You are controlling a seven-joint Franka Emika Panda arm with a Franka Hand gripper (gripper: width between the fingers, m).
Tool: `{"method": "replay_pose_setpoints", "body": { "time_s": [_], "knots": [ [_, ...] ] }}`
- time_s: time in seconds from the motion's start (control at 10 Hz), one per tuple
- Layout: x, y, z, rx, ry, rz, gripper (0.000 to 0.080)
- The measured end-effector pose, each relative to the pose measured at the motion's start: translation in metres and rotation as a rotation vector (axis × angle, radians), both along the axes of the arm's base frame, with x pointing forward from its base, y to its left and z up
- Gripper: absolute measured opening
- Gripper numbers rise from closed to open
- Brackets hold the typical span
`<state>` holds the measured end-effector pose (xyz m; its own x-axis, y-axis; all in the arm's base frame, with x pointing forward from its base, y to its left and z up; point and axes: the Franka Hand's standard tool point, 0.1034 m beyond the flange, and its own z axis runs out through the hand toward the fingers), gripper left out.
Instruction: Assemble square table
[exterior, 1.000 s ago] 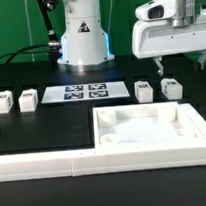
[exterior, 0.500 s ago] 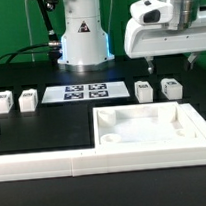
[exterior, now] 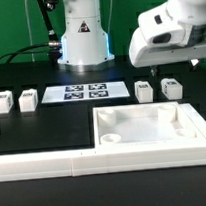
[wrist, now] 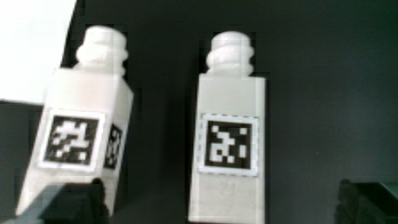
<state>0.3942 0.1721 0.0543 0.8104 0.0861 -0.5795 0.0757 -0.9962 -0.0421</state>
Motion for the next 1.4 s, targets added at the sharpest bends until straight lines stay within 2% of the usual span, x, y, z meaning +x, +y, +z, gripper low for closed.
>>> {"method": "replay_pose_setpoints", "body": {
  "time_s": [0.2,0.8,0.9,1.0,1.4],
  "knots": [
    [-0.005,-0.002,-0.001,-0.014,0.104,0.005,0.0649],
    [-0.007,0.003,-0.003,-0.019,0.147,0.005,0.0649],
    [-0.012,0.002,-0.006,-0.029,0.223,0.012,0.0649],
    [-0.011,0.003,-0.011,-0.031,0.250,0.013,0.0649],
    [-0.015,0.011,-0.017,-0.031,0.259,0.021,0.0649]
  ]
}}
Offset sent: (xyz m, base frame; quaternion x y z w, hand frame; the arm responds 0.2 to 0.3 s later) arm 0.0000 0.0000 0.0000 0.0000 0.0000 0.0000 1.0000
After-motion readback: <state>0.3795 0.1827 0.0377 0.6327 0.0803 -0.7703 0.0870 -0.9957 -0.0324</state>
